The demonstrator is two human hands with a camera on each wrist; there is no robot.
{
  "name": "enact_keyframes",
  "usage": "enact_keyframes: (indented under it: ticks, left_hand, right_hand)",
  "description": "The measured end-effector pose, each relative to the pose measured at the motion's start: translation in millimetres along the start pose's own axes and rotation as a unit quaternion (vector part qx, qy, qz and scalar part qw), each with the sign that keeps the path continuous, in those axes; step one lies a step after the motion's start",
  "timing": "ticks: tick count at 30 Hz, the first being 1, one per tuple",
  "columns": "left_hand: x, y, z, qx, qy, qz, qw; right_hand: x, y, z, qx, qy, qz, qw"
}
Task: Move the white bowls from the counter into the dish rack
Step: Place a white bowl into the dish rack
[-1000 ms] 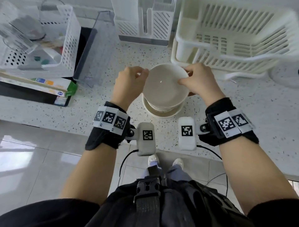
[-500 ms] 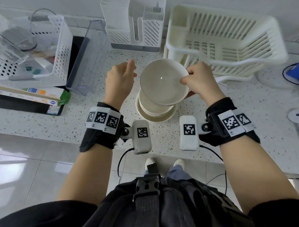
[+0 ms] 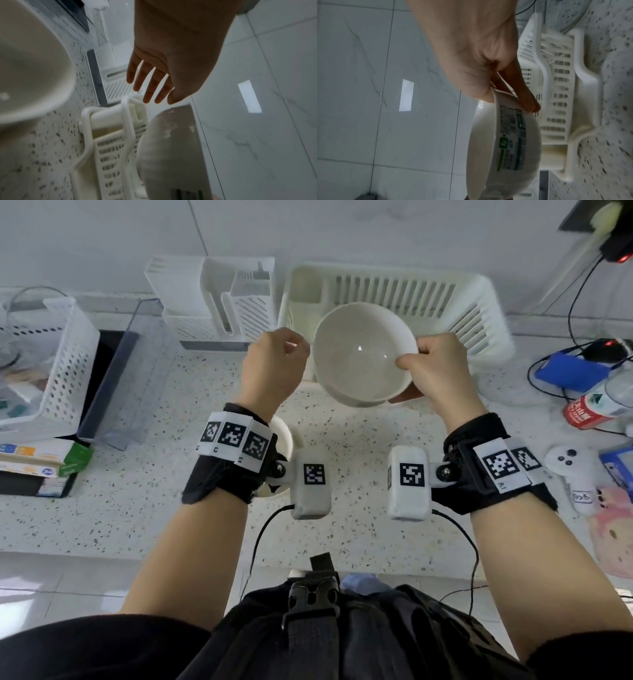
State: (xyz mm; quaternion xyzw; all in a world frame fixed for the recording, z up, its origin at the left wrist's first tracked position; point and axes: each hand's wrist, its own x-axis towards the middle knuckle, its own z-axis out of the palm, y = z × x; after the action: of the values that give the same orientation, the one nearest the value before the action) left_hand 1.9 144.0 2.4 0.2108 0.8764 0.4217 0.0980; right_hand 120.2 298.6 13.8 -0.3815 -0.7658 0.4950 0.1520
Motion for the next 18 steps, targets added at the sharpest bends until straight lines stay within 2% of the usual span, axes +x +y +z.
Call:
enact_keyframes:
  ticks: [10, 18]
  left_hand:
    - [46.4, 55.8, 116.3, 0.055, -0.047, 0.018, 0.997]
    - [85.8, 63.7, 153.4, 0.138, -0.143, -0.001, 0.98]
  right_hand:
    - [77.4, 53.1, -86.1, 0.033, 0.034, 0.021, 0.999]
    - [150.4, 68.6, -103.8, 0.065, 0.042, 0.035, 0.996]
